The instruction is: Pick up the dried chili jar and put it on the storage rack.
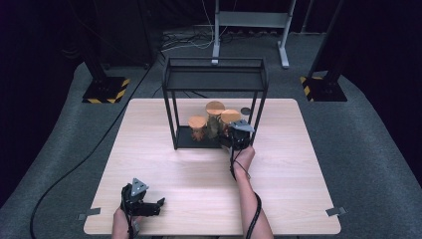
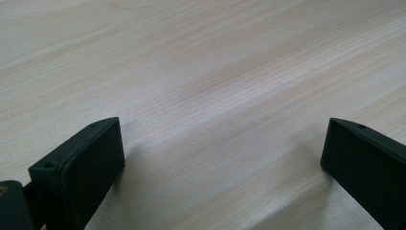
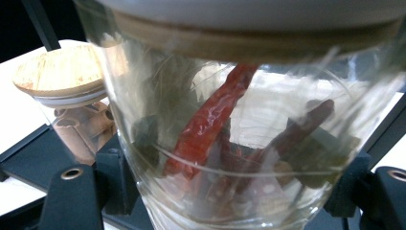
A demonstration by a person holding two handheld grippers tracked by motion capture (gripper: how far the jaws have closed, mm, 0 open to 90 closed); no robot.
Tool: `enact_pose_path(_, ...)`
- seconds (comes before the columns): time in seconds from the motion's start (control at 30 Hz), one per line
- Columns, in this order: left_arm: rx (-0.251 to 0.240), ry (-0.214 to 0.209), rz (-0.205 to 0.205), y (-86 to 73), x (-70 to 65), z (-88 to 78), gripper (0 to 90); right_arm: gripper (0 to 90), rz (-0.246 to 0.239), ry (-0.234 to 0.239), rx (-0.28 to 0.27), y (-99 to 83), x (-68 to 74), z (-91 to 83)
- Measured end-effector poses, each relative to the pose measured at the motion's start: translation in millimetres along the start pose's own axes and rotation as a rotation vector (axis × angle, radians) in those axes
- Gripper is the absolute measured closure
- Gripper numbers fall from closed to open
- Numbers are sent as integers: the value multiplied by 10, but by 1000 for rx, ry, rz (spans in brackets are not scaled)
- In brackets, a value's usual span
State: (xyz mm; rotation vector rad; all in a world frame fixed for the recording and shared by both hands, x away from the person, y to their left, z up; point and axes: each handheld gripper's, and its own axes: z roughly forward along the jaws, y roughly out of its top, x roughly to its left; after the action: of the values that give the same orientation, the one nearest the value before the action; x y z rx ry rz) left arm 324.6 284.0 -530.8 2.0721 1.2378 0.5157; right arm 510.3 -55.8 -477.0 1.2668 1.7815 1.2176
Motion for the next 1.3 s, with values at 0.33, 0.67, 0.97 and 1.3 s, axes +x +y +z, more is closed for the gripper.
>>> enact_pose_path(0.33, -1, 0, 0, 0, -1, 0, 3, 244, 2, -8, 3, 22, -11, 48)
enact_pose_path(0.67, -1, -1, 0, -1, -1, 0, 3, 244, 1, -1, 3, 24, -24, 58)
enact_pose_path(0.97, 0, 0, 1, 0, 0, 0, 3, 242, 2, 9, 6, 29, -31, 52)
enact_pose_path(1.3, 0, 0, 1, 0, 0, 0, 3, 146, 13, 7, 24, 13, -9, 39)
